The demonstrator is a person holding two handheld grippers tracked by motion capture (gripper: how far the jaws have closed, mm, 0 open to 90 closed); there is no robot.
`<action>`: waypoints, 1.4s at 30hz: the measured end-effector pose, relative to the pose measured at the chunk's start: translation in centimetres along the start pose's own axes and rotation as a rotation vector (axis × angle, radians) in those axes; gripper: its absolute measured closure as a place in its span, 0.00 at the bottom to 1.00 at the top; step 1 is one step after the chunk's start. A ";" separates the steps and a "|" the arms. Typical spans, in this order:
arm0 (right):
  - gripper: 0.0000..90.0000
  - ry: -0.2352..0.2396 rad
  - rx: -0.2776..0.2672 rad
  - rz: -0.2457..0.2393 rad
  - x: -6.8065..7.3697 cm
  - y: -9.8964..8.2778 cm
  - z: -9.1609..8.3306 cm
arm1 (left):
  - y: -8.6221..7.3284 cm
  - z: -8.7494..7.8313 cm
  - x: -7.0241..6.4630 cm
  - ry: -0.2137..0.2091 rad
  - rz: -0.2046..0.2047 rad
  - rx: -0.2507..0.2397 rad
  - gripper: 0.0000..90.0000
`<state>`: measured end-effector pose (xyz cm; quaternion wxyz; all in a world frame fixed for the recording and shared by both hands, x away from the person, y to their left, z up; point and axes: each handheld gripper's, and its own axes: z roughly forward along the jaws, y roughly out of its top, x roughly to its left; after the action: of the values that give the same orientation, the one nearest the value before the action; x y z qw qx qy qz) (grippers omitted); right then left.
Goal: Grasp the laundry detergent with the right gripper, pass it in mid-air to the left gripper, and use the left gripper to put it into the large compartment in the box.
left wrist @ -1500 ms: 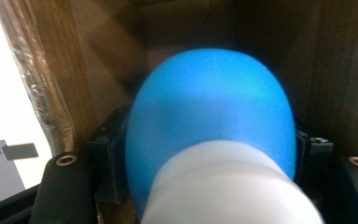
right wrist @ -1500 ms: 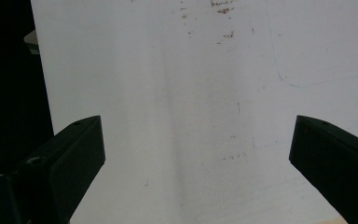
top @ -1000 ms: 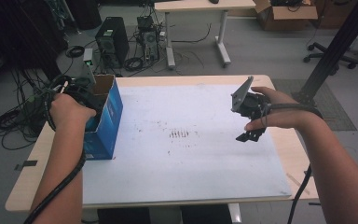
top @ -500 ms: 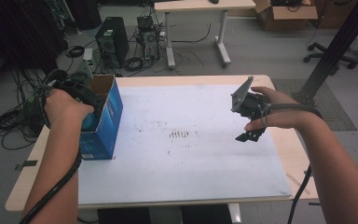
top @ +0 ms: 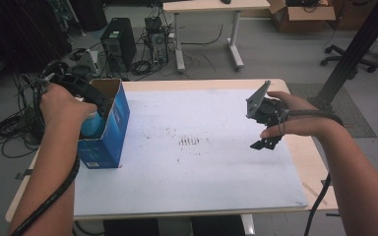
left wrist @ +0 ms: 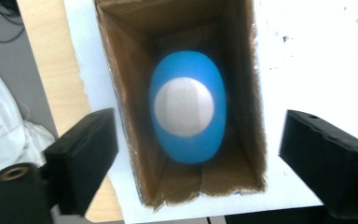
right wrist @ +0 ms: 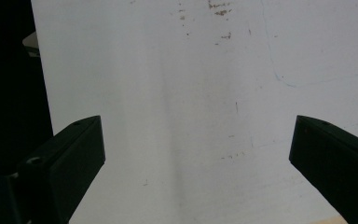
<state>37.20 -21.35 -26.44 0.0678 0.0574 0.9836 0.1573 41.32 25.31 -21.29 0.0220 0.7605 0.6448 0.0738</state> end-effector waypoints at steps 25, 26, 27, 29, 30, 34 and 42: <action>0.03 -0.007 0.007 -0.002 0.4 0.2 -0.7 | -0.1 -4.1 -4.7 -0.049 0.305 -0.044 0.00; 0.03 -0.008 0.009 -0.002 0.4 0.2 -0.8 | 0.0 -4.3 -5.1 -0.059 0.336 -0.042 0.00; 0.04 -0.010 0.006 -0.001 0.4 0.2 -0.9 | 0.1 -4.5 -5.5 -0.071 0.375 -0.039 0.00; 0.04 -0.013 0.007 -0.002 0.4 0.2 -1.1 | 0.3 -4.8 -6.2 -0.087 0.448 -0.041 0.00; 0.04 -0.014 0.006 -0.002 0.4 0.2 -1.1 | 0.3 -4.9 -7.0 -0.075 0.537 -0.046 0.00; 0.04 -0.021 -0.007 -0.009 0.6 0.3 -1.4 | 0.5 -5.2 -8.3 -0.090 0.696 -0.039 0.00; 0.04 -0.033 -0.014 -0.031 0.9 0.8 -2.0 | 0.1 -5.7 -11.5 -0.117 0.998 -0.108 0.00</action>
<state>36.12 -21.04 -24.41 0.0870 0.0441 0.9820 0.1620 38.80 13.66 -16.62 0.0592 0.9767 0.1956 0.0659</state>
